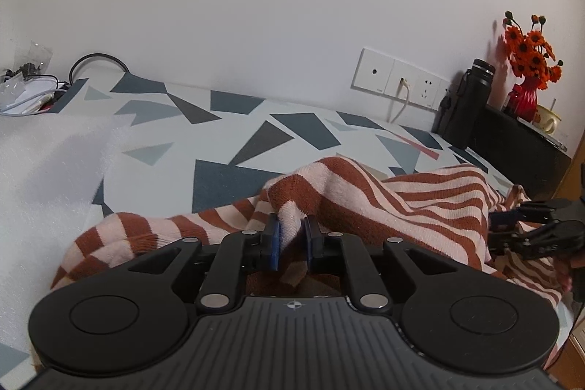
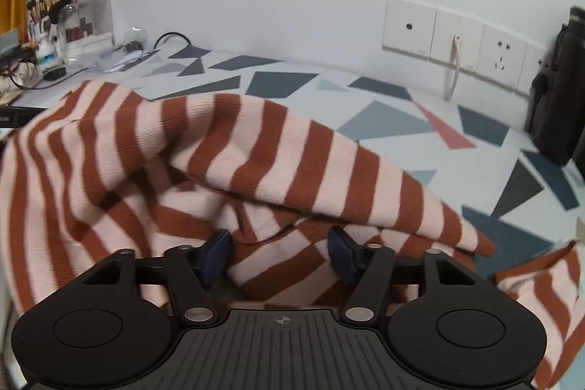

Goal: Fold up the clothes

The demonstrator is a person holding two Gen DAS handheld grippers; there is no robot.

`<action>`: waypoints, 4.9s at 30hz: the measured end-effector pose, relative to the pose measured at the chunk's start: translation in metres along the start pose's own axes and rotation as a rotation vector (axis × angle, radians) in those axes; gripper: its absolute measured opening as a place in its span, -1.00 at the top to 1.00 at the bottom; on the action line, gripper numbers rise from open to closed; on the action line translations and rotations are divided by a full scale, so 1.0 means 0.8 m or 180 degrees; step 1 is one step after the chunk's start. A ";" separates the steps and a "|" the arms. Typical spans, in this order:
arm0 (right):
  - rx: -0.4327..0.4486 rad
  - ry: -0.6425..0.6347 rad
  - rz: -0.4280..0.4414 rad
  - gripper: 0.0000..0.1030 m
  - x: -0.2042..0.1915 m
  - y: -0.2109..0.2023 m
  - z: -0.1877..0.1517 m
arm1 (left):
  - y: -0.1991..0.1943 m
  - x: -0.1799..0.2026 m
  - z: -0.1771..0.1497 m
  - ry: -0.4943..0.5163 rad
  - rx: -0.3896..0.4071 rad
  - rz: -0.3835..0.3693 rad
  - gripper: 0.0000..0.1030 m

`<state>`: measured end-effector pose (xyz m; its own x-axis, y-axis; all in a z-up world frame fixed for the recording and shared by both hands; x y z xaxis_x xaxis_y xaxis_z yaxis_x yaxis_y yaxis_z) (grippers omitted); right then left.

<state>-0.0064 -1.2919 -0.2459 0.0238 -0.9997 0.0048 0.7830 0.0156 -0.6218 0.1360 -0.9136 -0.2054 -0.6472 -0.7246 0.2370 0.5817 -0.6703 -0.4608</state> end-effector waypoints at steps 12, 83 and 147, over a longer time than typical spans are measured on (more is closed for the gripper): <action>-0.0108 0.0370 -0.0163 0.93 0.058 -0.039 -0.024 | 0.013 -0.004 -0.005 -0.0076 -0.0080 -0.0054 0.62; 0.0098 -0.0848 0.0499 0.66 -0.114 -0.128 -0.071 | -0.061 -0.020 0.016 0.0379 0.0227 -0.0071 -0.40; 0.0061 0.0754 -0.0134 0.66 0.069 -0.049 -0.020 | 0.079 0.074 0.005 0.1167 -0.0610 0.0026 -0.45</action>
<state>-0.0459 -1.3477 -0.2337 -0.1537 -0.9759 -0.1548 0.7919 -0.0280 -0.6100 0.1363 -0.9990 -0.2173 -0.7957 -0.6015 -0.0717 0.5077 -0.5976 -0.6206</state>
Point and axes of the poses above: each gripper's, at about its wrist camera, not at the fingertips, and y roughly the way its jaws point, x to its right, z to its top, the point moved 1 cm from there along y, roughly the way its jaws point, and after that the axes turned 1 degree about z, right-handed, at the moved point
